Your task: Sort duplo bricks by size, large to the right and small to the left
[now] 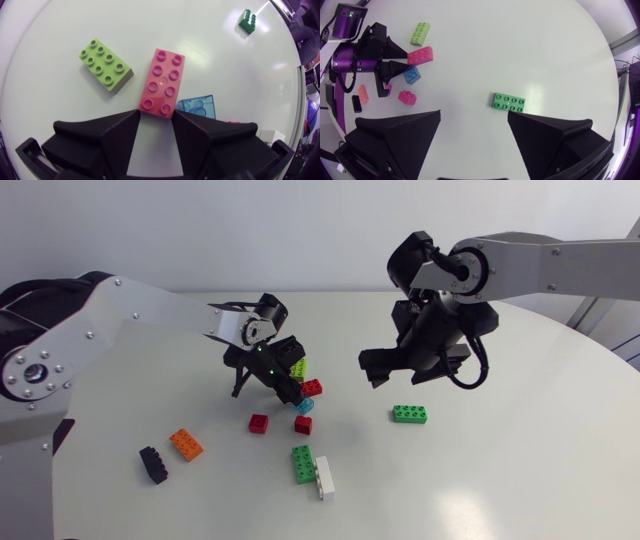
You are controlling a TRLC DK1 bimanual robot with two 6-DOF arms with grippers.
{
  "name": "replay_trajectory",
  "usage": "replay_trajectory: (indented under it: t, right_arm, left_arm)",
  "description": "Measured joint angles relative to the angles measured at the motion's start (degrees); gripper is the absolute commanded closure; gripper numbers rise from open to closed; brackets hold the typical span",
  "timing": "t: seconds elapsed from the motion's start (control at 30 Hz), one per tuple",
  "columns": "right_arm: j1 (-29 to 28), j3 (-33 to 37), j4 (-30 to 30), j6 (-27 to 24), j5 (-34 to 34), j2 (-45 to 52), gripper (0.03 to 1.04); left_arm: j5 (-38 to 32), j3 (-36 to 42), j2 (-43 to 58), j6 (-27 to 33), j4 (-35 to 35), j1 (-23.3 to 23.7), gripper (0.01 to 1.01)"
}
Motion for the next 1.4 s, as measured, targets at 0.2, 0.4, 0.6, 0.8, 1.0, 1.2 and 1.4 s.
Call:
replay_trajectory:
  t: [0.2,0.4,0.6,0.8,1.0,1.2,1.4]
  right_arm:
    - [0.0,-0.9,-0.5,0.0,0.0,-0.2,0.10]
    - [-0.1,-3.6,-0.5,0.0,-0.2,-2.1,0.10]
    - [-0.3,-4.3,-0.5,0.0,-0.3,-3.3,0.10]
    - [-0.4,-4.4,-0.5,0.0,-1.1,-3.8,0.10]
    - [-0.4,-4.7,-0.5,0.0,-1.5,-3.8,0.10]
    - [-0.4,-4.9,-0.5,0.0,-1.7,-4.1,0.10]
    - [-0.4,-5.6,-0.5,0.0,-1.7,-5.7,0.10]
  left_arm:
    - [0.0,0.3,-0.5,0.0,0.0,-2.6,0.731]
    - [0.0,4.1,-0.5,0.0,-0.4,-5.6,0.680]
    - [-0.6,6.5,-0.4,-0.2,-0.5,-6.3,0.148]
    - [-1.9,8.8,1.9,0.0,-3.0,-6.3,0.069]
    - [-1.9,12.6,4.0,1.3,-8.5,-6.3,0.238]
    - [-1.9,17.8,6.8,1.7,-11.4,-6.3,0.679]
    - [-1.9,18.0,7.3,2.1,-12.2,-6.6,0.682]
